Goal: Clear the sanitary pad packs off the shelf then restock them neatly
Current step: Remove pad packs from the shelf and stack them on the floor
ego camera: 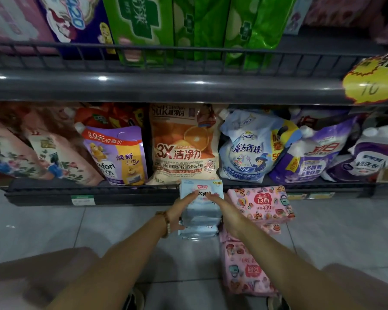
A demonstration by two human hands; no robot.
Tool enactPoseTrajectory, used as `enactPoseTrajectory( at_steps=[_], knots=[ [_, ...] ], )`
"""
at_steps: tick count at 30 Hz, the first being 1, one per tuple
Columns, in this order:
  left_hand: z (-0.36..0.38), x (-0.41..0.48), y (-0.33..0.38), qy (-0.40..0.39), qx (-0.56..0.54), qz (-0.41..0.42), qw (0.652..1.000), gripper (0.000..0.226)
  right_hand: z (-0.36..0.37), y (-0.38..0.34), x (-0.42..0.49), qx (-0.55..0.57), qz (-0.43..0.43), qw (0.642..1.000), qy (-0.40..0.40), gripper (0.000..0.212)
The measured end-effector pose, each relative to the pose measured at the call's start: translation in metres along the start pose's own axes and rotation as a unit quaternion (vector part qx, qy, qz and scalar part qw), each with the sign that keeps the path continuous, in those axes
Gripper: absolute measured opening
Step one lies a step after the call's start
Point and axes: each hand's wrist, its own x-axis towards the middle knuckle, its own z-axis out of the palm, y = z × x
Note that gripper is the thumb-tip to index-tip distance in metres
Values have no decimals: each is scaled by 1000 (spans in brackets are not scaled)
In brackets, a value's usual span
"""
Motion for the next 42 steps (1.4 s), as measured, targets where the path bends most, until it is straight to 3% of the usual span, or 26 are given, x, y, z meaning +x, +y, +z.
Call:
enactPoseTrajectory(
  at_steps=[2, 4, 5, 9, 13, 15, 17, 20, 24, 28, 30, 32, 38, 42],
  knots=[
    [1, -3, 3, 2, 7, -3, 1000, 95, -1, -1, 2, -37, -56, 997, 28, 42],
    [8, -19, 13, 0, 22, 19, 1000, 75, 2, -8, -2, -83, -118, 988, 49, 40],
    [9, -21, 14, 9, 29, 38, 999, 57, 3, -12, -4, -103, -141, 983, 53, 41],
    [11, -27, 22, 25, 82, 101, 991, 44, 2, -20, -7, -171, -170, 968, 68, 56],
    [6, -35, 27, 71, 153, 155, 973, 70, -6, -33, -21, -279, -175, 943, 58, 70],
    [0, -39, 33, 115, 255, 165, 946, 98, -16, -46, -34, -380, -193, 904, 34, 72],
    [-3, -50, 52, 136, 416, 198, 877, 106, -30, -66, -48, -502, -200, 841, 19, 75],
    [9, -101, 102, 170, 604, 281, 726, 80, -48, -120, -81, -618, -228, 752, 0, 75],
    [46, -181, 180, 201, 681, 413, 570, 72, -54, -220, -145, -632, -285, 721, 1, 69],
    [82, -240, 249, 243, 664, 543, 454, 66, -53, -310, -198, -600, -406, 686, 64, 61],
    [95, -255, 279, 263, 636, 591, 420, 64, -53, -343, -209, -559, -465, 680, 101, 58],
    [104, -258, 308, 286, 626, 596, 414, 66, -54, -367, -209, -523, -487, 689, 123, 62],
    [112, -220, 371, 375, 667, 516, 384, 83, -58, -416, -157, -384, -438, 793, 180, 97],
    [116, -192, 396, 394, 665, 484, 411, 98, -56, -462, -123, -354, -446, 798, 200, 94]
  ],
)
